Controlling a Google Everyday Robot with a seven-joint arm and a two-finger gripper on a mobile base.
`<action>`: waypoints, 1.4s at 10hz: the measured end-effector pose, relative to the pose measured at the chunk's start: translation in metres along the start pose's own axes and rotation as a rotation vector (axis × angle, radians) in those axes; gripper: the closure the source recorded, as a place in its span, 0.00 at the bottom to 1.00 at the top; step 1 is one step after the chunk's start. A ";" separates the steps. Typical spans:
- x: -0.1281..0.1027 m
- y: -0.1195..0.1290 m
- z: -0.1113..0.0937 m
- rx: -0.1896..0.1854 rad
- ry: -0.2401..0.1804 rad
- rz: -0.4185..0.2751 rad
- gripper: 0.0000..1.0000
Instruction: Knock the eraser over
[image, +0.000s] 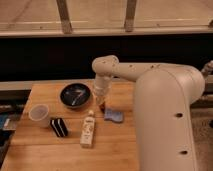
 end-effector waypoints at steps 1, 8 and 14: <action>0.000 -0.001 0.000 0.000 0.000 0.002 1.00; 0.033 0.059 0.009 0.034 0.062 -0.126 1.00; 0.041 0.081 0.008 0.016 0.058 -0.173 1.00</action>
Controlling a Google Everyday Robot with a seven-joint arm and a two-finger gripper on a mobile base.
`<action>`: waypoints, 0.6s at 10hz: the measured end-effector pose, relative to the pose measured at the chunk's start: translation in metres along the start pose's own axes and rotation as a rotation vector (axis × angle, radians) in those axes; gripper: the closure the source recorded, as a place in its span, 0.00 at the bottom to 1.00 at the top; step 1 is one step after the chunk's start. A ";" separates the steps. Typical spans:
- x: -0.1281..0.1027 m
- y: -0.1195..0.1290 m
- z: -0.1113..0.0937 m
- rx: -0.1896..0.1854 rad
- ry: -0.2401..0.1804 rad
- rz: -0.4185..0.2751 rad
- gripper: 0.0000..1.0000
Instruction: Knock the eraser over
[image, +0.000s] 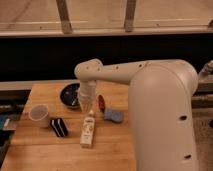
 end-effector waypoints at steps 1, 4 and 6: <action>0.000 0.000 0.000 0.000 0.000 0.000 1.00; 0.004 0.010 0.001 0.011 0.010 -0.033 1.00; 0.014 0.034 0.005 0.020 0.021 -0.069 1.00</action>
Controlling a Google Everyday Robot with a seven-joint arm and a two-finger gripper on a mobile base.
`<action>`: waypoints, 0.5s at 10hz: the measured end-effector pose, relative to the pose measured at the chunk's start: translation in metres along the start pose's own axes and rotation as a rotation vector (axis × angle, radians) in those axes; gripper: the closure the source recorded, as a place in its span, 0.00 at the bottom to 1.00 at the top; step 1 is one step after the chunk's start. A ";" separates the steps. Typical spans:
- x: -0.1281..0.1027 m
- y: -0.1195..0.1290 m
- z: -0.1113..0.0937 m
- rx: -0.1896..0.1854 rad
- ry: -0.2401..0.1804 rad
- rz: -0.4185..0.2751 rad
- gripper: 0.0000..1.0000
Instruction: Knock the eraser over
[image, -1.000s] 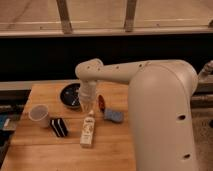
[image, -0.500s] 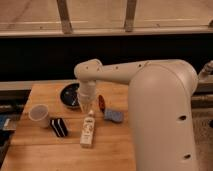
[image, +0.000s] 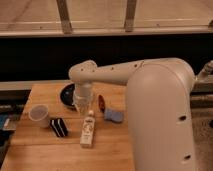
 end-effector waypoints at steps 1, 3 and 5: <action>0.007 0.017 0.004 0.007 0.012 -0.020 1.00; 0.018 0.051 0.015 0.020 0.047 -0.063 1.00; 0.026 0.068 0.028 0.017 0.092 -0.085 1.00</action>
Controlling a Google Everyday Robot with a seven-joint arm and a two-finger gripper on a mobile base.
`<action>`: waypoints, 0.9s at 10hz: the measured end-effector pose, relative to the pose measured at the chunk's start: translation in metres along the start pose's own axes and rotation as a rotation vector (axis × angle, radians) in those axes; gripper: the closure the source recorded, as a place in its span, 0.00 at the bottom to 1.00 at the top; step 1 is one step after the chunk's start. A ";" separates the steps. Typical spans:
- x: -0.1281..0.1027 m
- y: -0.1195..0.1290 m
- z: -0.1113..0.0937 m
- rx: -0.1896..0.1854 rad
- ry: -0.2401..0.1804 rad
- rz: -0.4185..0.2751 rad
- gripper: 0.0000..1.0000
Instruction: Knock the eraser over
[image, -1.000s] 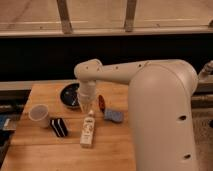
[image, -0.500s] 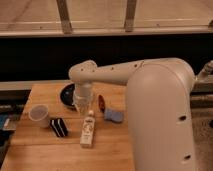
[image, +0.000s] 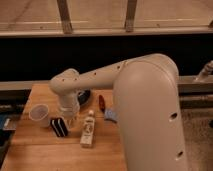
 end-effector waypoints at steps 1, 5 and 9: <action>0.003 0.004 0.009 -0.013 0.025 -0.008 1.00; -0.004 0.017 0.034 -0.082 0.069 -0.049 1.00; -0.053 0.008 0.014 -0.083 -0.011 -0.076 1.00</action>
